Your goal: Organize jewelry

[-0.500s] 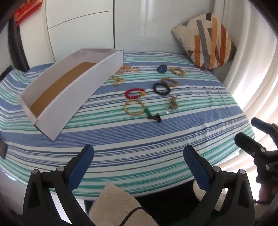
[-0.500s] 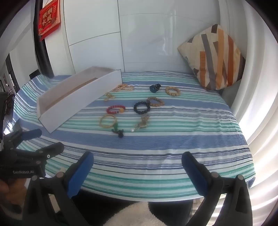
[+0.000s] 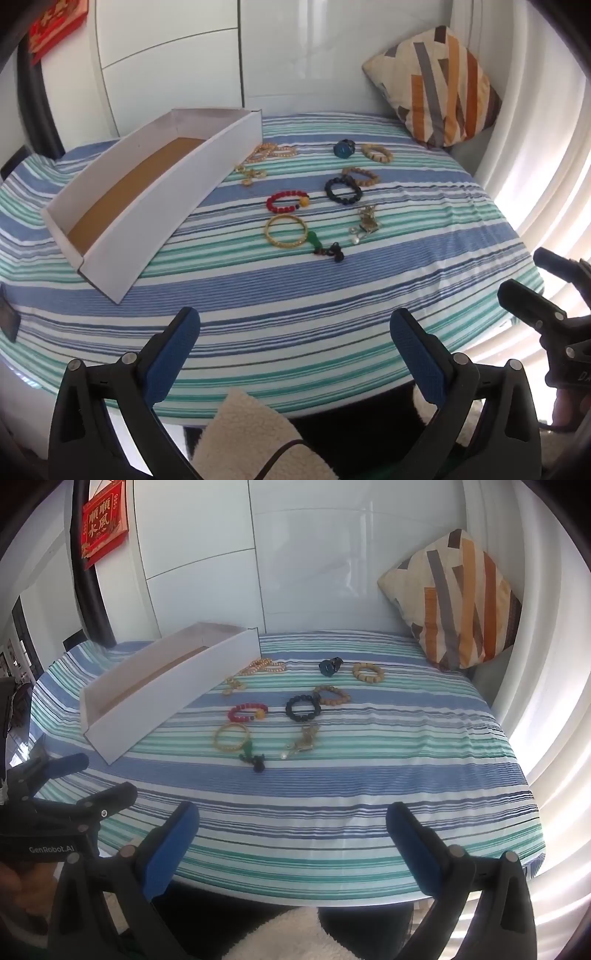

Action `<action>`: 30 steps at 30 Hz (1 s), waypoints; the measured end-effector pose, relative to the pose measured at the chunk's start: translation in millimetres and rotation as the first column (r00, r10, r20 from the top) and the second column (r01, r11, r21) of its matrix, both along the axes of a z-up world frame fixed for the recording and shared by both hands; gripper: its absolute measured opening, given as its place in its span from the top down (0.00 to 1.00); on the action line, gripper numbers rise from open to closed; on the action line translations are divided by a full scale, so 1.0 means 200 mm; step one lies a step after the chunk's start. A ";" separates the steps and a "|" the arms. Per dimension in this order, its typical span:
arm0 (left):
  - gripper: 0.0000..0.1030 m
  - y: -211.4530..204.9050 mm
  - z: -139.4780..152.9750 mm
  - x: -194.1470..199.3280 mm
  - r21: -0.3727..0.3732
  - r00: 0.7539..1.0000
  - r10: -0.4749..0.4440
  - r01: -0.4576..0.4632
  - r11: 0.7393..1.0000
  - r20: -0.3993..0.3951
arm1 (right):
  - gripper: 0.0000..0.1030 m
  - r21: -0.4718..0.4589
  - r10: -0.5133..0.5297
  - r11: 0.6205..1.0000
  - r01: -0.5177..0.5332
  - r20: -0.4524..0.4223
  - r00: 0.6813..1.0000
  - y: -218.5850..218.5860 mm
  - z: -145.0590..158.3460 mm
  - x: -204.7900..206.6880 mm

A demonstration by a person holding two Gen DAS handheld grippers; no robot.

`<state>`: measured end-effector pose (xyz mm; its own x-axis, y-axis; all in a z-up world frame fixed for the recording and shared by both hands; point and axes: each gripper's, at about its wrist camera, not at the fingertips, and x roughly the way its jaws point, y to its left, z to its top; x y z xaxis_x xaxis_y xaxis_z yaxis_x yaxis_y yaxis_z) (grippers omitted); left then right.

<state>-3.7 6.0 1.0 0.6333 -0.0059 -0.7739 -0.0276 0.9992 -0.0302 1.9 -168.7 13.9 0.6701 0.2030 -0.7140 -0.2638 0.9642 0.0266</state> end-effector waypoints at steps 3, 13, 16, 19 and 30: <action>0.01 0.00 0.00 0.00 0.001 1.000 -0.001 0.001 1.000 0.000 | 0.00 0.002 0.001 1.000 -0.001 -0.003 1.000 0.00 0.00 0.00; 0.01 0.01 0.00 0.01 0.000 1.000 0.000 0.000 1.000 -0.001 | 0.00 0.003 -0.001 1.000 0.001 0.000 1.000 0.00 -0.01 -0.01; 0.01 0.02 0.00 0.01 0.001 1.000 -0.001 0.001 1.000 0.002 | 0.00 0.004 0.000 1.000 0.000 -0.001 1.000 0.00 -0.01 -0.01; 0.01 0.01 0.00 -0.01 0.000 1.000 -0.001 0.001 1.000 0.005 | 0.00 0.005 0.000 1.000 0.000 -0.002 1.000 0.00 -0.01 -0.01; 0.01 0.02 0.01 -0.03 -0.003 1.000 -0.001 0.001 1.000 0.015 | 0.00 0.009 -0.001 1.000 0.001 0.004 1.000 -0.01 0.01 -0.03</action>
